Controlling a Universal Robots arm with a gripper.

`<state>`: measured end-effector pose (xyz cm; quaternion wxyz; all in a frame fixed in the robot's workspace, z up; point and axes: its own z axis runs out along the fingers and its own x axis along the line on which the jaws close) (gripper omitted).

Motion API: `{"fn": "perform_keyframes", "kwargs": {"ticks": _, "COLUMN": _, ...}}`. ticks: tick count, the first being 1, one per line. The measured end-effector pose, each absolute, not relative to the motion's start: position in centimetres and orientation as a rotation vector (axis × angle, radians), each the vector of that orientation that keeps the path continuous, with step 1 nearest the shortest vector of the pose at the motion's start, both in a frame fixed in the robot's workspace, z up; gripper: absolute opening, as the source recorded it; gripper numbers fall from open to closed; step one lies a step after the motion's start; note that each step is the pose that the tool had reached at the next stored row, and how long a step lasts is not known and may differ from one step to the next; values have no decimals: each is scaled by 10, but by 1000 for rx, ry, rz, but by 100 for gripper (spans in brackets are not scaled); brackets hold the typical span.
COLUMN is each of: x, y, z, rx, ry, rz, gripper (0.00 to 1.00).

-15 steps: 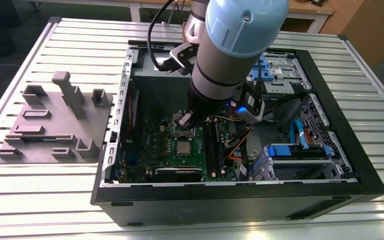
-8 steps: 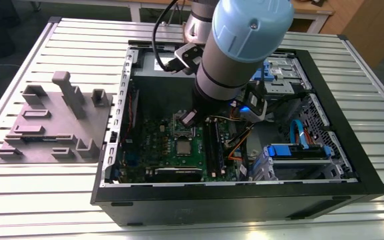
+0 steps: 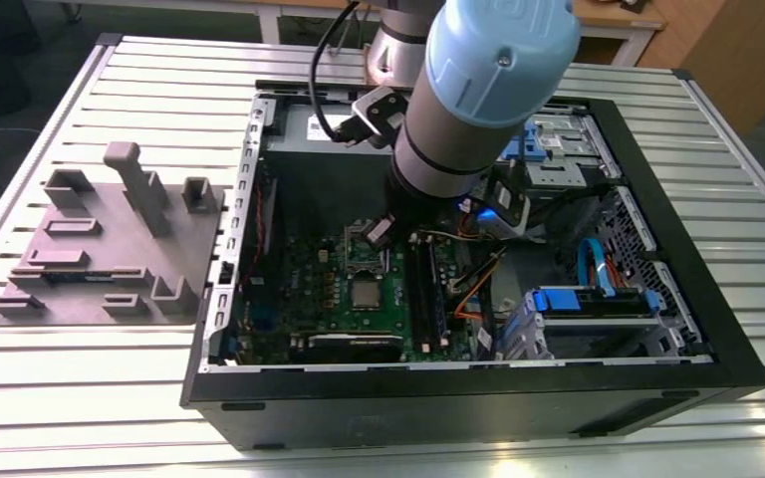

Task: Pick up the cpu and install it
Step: 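Close the cpu cover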

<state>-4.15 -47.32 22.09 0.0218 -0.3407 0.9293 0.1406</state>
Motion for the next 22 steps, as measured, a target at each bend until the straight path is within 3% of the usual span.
{"fn": "perform_keyframes", "kwargs": {"ticks": 22, "x": -36, "y": -467, "z": 217, "rx": -1054, "ry": 2871, "rz": 460, "gripper": 10}}
